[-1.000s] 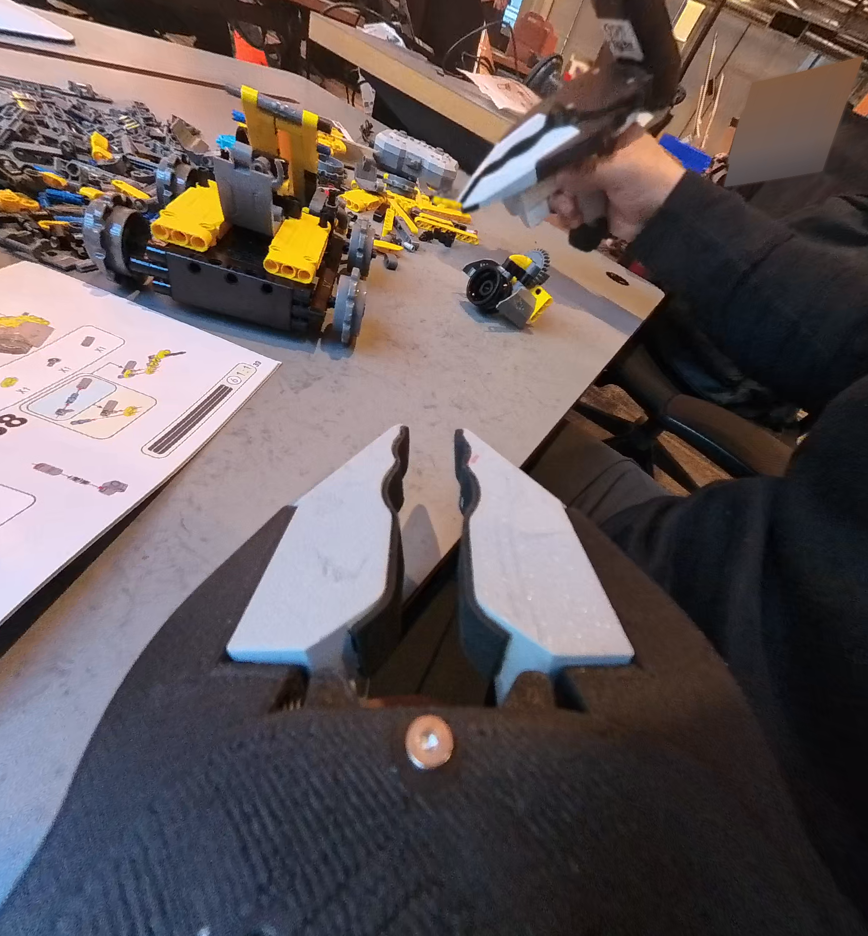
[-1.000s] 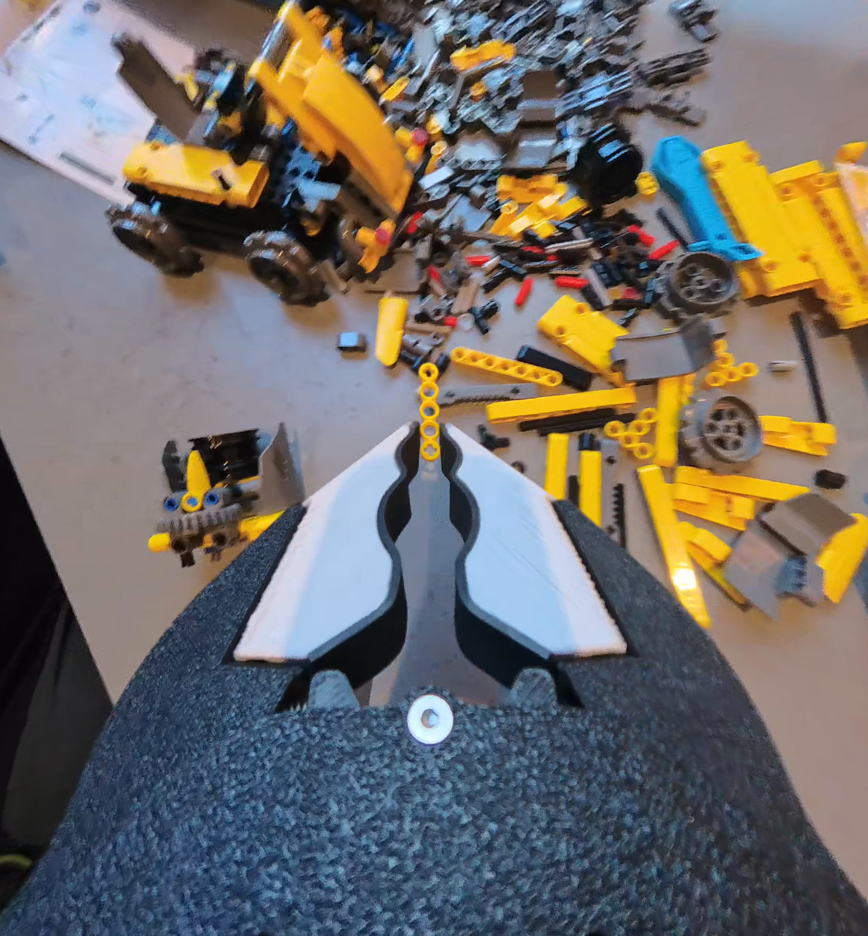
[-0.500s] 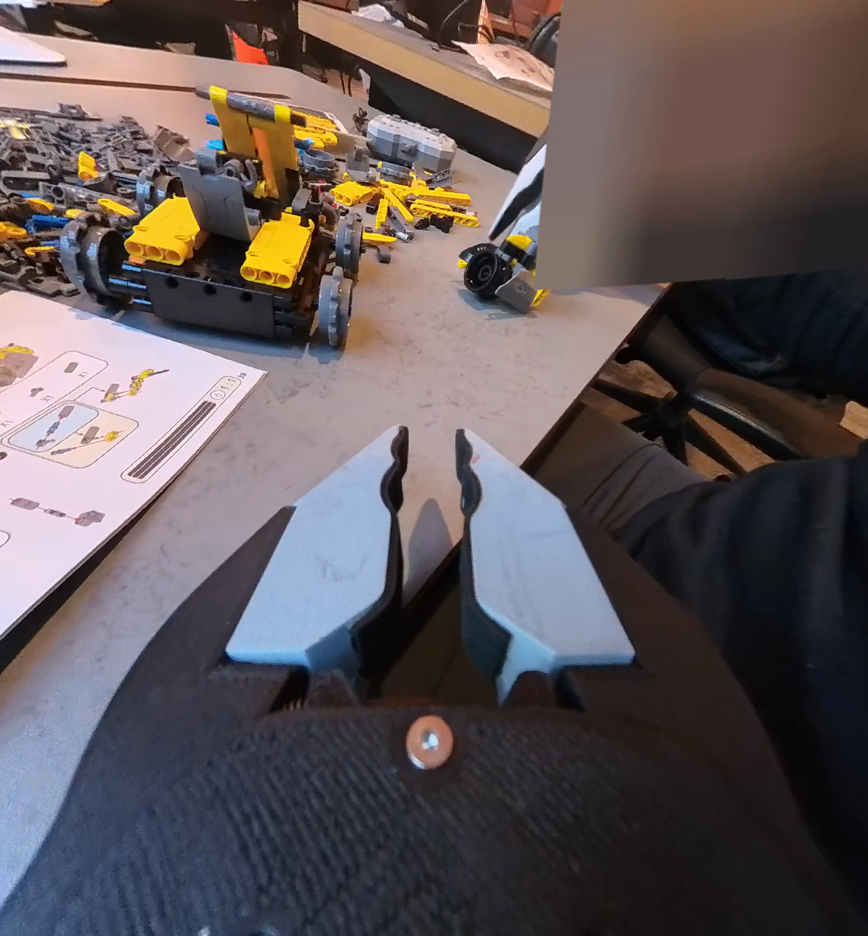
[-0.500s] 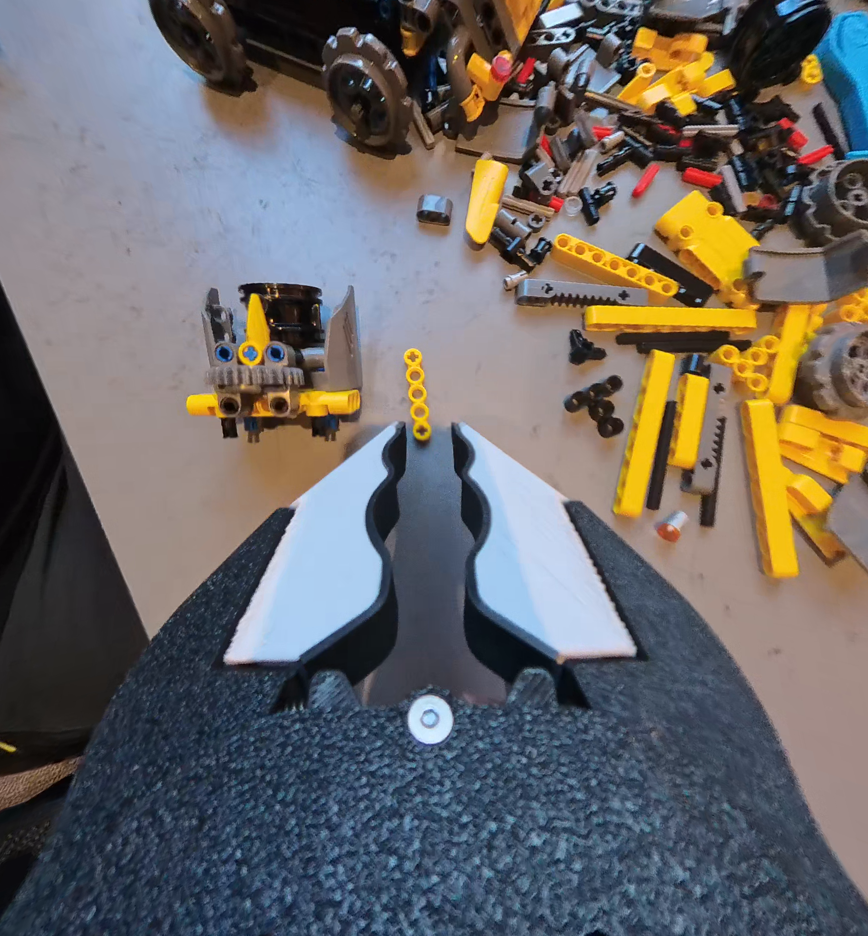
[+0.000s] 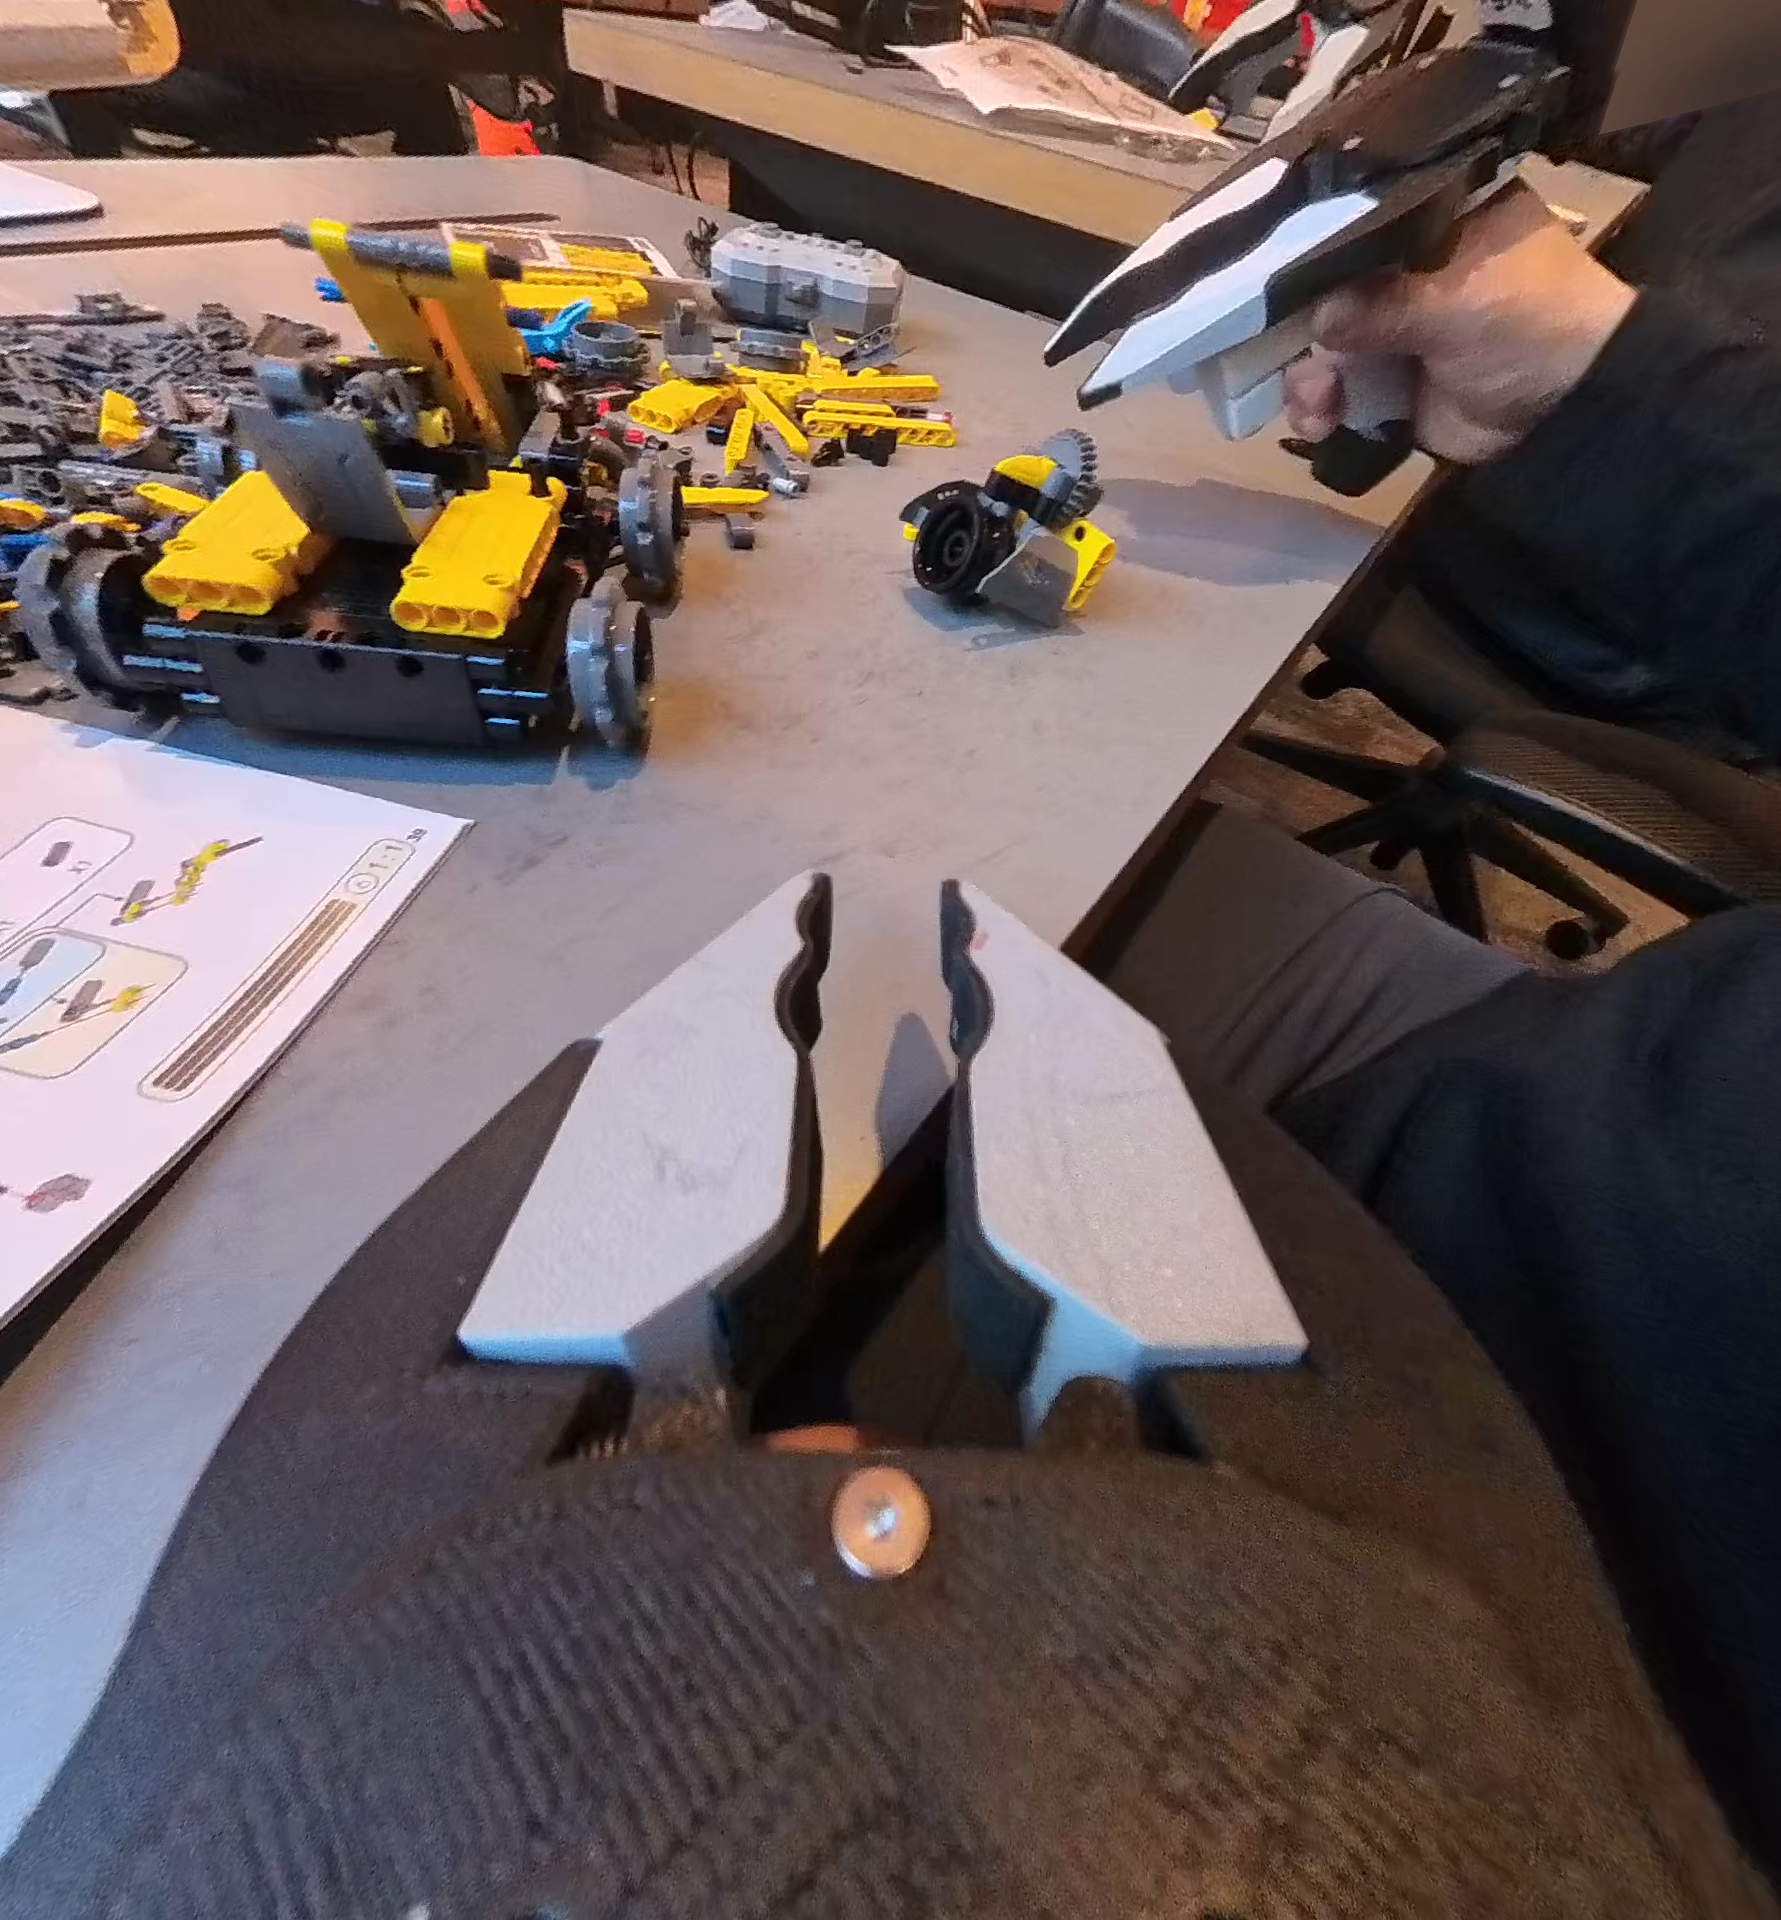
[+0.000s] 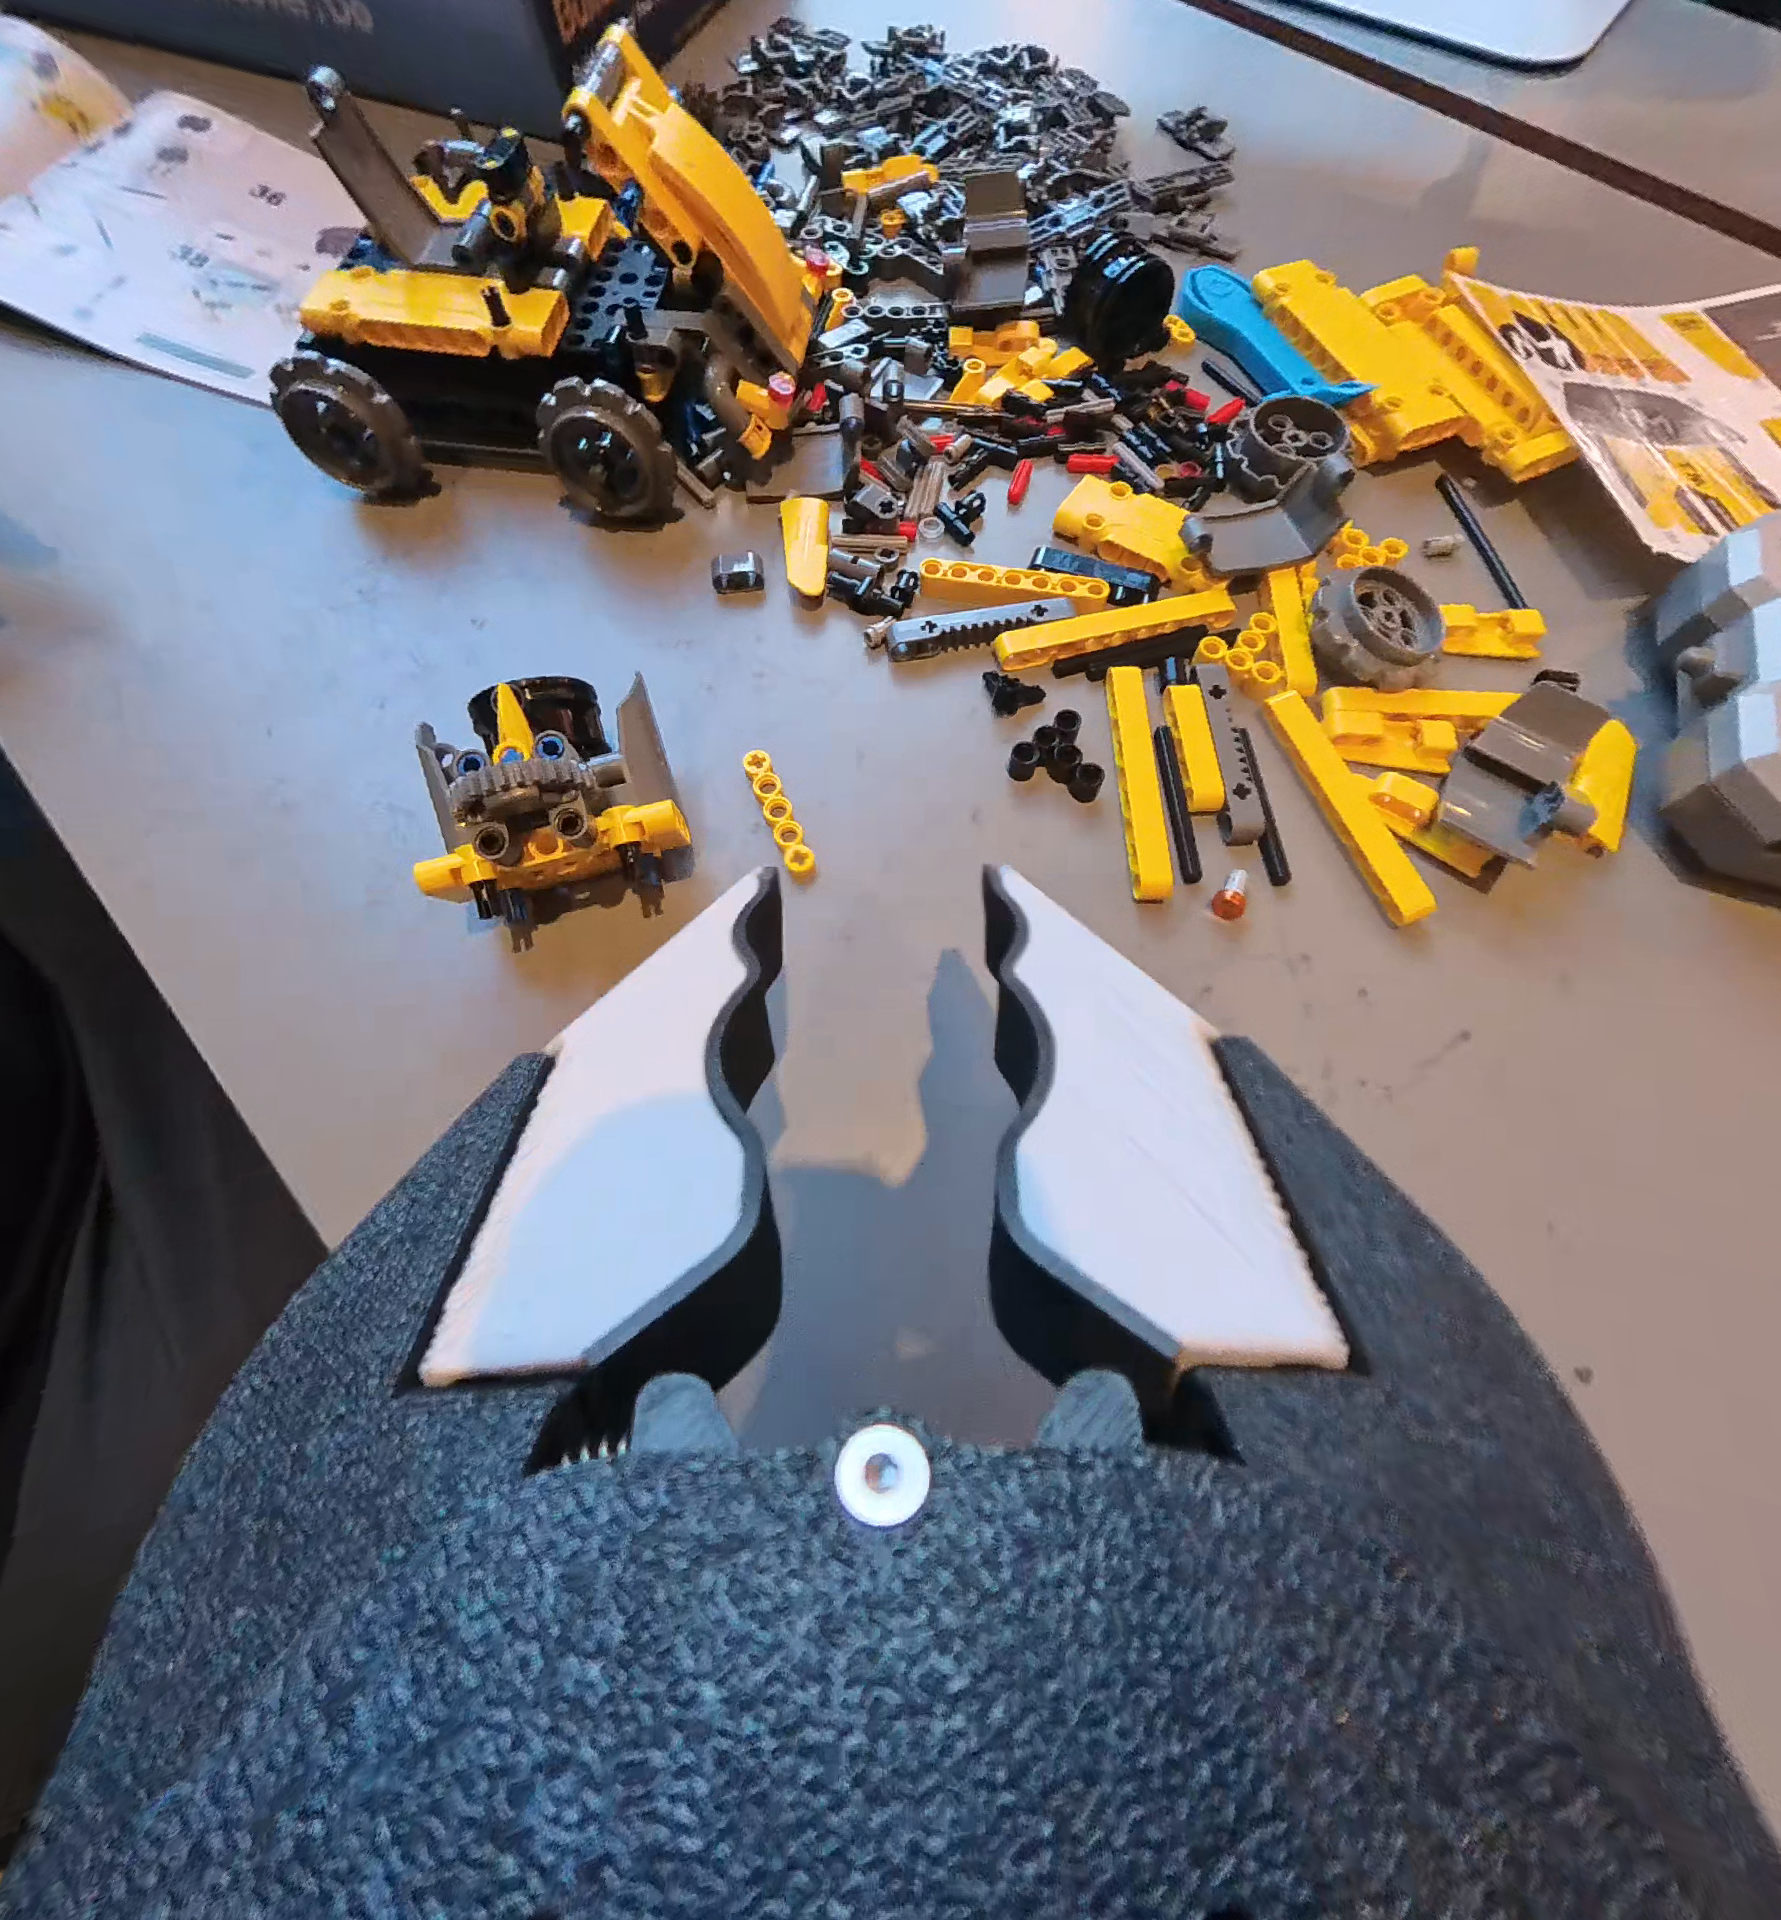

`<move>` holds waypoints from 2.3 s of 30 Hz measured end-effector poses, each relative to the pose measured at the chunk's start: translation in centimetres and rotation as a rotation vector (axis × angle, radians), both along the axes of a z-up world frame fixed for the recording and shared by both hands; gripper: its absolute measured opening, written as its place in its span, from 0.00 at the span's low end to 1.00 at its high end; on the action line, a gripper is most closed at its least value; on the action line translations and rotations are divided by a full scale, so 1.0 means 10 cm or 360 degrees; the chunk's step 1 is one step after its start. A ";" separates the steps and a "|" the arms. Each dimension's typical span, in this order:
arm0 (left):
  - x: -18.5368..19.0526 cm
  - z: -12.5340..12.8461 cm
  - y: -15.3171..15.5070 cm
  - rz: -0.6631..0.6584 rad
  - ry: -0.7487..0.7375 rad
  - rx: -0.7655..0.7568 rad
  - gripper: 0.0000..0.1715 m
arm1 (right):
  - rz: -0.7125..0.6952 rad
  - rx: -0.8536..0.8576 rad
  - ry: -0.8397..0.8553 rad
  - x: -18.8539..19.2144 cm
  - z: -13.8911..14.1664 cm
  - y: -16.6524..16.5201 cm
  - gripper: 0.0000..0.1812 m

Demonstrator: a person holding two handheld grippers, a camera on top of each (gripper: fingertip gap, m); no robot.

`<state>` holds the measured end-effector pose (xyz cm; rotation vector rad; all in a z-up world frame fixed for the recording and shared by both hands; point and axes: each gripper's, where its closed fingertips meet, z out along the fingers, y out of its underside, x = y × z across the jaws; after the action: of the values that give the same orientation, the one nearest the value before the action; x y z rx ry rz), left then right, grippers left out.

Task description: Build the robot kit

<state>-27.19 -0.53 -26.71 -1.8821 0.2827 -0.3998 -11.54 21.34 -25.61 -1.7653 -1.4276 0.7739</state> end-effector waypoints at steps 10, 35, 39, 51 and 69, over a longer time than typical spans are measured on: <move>0.26 0.10 0.07 -0.0002 0.0098 0.0045 0.10 | -0.0172 0.0159 0.0052 0.25 0.40 0.05 0.48; 1.20 0.27 0.56 -0.0108 0.0267 -0.0016 0.08 | 0.0268 0.0053 -0.0070 0.03 0.39 -0.22 0.57; 1.36 0.24 0.64 -0.0088 0.0276 -0.0050 0.07 | 0.0127 0.0249 -0.0064 0.13 0.53 0.06 0.57; 2.09 0.25 0.67 -0.0117 0.0220 -0.0062 0.07 | 0.0286 0.0376 0.0010 1.17 0.87 0.10 0.52; 2.91 0.13 0.27 -0.0159 0.0194 -0.0109 0.07 | 0.0261 -0.0143 0.0000 1.84 0.66 0.15 0.57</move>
<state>1.89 2.16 -25.41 -1.9680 0.4509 -0.3664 6.89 22.81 -19.00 -1.7296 -1.5747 0.9365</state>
